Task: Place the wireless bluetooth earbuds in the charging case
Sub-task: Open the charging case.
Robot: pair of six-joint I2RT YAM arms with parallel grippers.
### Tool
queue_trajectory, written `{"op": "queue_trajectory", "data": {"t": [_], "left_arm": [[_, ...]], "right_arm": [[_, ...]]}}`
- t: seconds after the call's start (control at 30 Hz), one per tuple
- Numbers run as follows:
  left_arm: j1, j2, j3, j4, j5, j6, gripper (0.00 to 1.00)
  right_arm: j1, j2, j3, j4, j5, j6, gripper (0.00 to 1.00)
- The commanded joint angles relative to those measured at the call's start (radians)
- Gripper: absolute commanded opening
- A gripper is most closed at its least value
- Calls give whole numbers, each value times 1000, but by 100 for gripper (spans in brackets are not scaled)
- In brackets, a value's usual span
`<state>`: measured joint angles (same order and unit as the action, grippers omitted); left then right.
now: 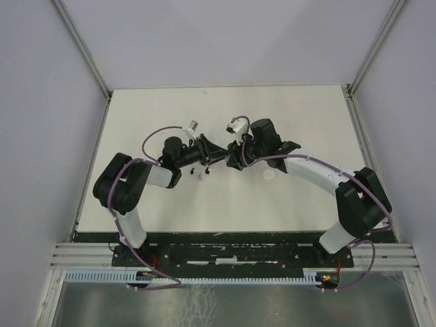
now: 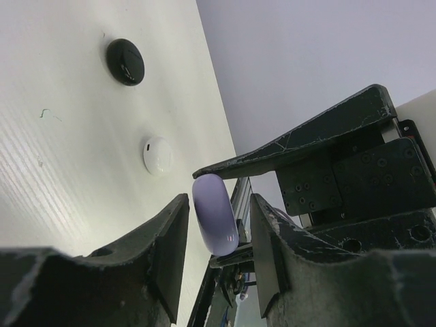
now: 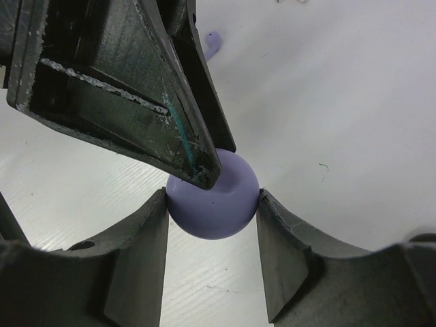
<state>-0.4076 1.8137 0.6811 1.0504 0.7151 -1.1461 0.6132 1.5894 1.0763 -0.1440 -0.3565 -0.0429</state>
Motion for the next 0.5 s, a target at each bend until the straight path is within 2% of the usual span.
{"op": "queue_trajectory", "data": {"t": [0.0, 0.37, 0.47], "left_arm": [[-9, -21, 35, 17, -8, 54, 47], [-14, -11, 37, 30, -2, 45, 34], [-14, -11, 35, 36, -2, 45, 28]], "right_arm": [[4, 0, 44, 32, 7, -17, 2], [3, 6, 43, 37, 24, -20, 2], [2, 10, 43, 40, 24, -18, 2]]}}
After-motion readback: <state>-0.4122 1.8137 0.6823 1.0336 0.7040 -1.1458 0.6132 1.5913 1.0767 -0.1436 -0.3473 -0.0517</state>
